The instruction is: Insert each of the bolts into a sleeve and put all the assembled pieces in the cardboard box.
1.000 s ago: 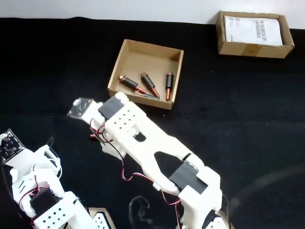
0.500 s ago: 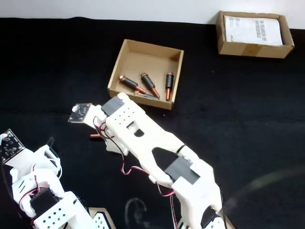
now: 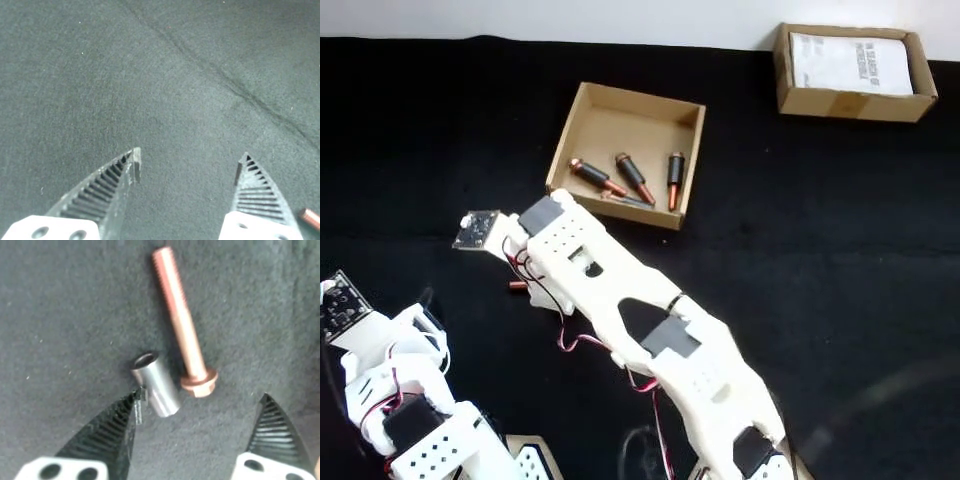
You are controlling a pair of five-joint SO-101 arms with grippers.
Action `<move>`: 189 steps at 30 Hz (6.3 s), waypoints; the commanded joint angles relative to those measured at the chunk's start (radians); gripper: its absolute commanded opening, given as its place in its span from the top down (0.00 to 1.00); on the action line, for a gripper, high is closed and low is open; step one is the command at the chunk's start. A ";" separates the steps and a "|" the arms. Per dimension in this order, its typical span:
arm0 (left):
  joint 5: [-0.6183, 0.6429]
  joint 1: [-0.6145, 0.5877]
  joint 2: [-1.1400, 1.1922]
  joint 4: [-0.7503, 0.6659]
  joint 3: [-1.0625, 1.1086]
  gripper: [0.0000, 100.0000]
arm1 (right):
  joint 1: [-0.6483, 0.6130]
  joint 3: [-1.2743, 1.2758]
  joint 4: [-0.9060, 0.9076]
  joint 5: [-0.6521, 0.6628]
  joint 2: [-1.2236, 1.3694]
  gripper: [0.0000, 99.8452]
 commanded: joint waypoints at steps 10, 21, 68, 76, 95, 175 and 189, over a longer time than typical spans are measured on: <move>0.003 -0.010 -0.028 -0.011 0.018 0.70 | 0.012 -0.166 0.031 0.006 0.134 0.69; 0.003 -0.007 -0.028 -0.011 0.018 0.70 | 0.025 -0.401 0.125 0.011 0.252 0.94; -0.180 0.142 -0.022 0.110 0.018 0.70 | 0.710 0.185 0.271 -0.364 -1.210 0.99; -0.215 0.231 -0.022 0.258 -0.019 0.70 | 0.986 0.550 0.271 -0.334 -1.643 0.99; -0.330 0.378 -0.019 0.430 -0.199 0.70 | 1.689 1.006 0.231 -0.170 -2.282 0.99; -1.197 0.748 2.770 0.873 -2.560 0.98 | 1.882 1.739 -0.499 -0.060 -2.482 0.99; -0.663 0.769 2.646 0.881 -2.560 0.99 | 1.804 1.747 -0.493 -0.058 -2.479 0.99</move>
